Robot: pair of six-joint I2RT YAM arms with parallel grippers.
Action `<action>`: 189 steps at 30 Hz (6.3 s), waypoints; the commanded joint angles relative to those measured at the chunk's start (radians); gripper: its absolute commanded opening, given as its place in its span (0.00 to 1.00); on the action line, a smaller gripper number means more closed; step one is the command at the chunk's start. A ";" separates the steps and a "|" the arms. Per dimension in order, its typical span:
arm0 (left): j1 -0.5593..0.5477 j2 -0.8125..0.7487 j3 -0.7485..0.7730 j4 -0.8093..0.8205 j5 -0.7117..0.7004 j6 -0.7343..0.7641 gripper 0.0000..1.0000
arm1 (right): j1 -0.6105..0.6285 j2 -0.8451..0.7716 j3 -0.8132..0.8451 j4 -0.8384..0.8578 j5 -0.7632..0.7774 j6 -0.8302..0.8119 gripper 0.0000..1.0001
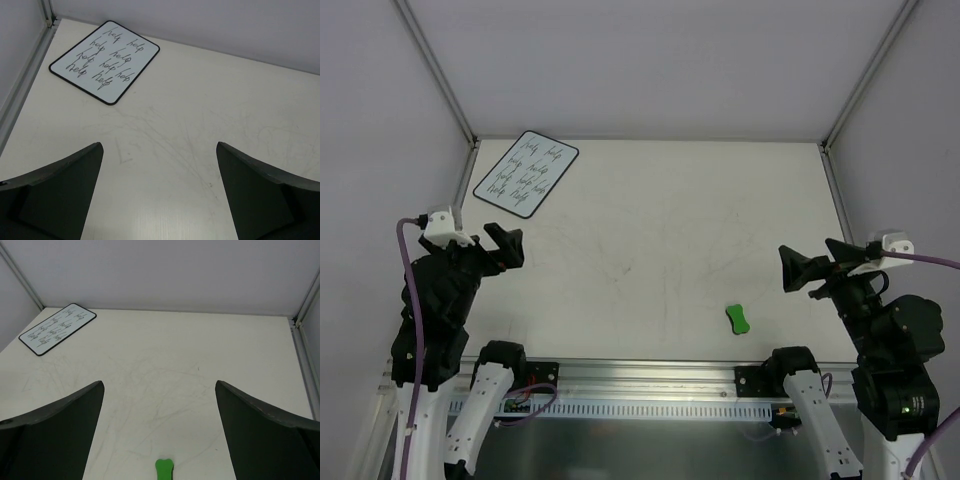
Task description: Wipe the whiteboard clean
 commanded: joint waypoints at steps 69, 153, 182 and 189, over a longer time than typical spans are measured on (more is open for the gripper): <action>0.045 1.617 0.393 0.147 0.282 -0.364 0.24 | -0.006 0.001 -0.443 0.143 -0.405 0.217 0.99; -0.121 1.281 -0.067 0.185 0.048 -0.481 0.00 | 0.022 0.198 -0.605 0.073 -0.052 0.326 0.99; -0.122 1.261 -0.046 0.202 0.105 -0.446 0.04 | 0.454 0.671 -0.567 0.065 0.364 0.501 0.73; -0.122 1.190 -0.089 0.202 0.099 -0.444 0.13 | 0.459 0.679 -0.590 0.074 0.384 0.509 0.65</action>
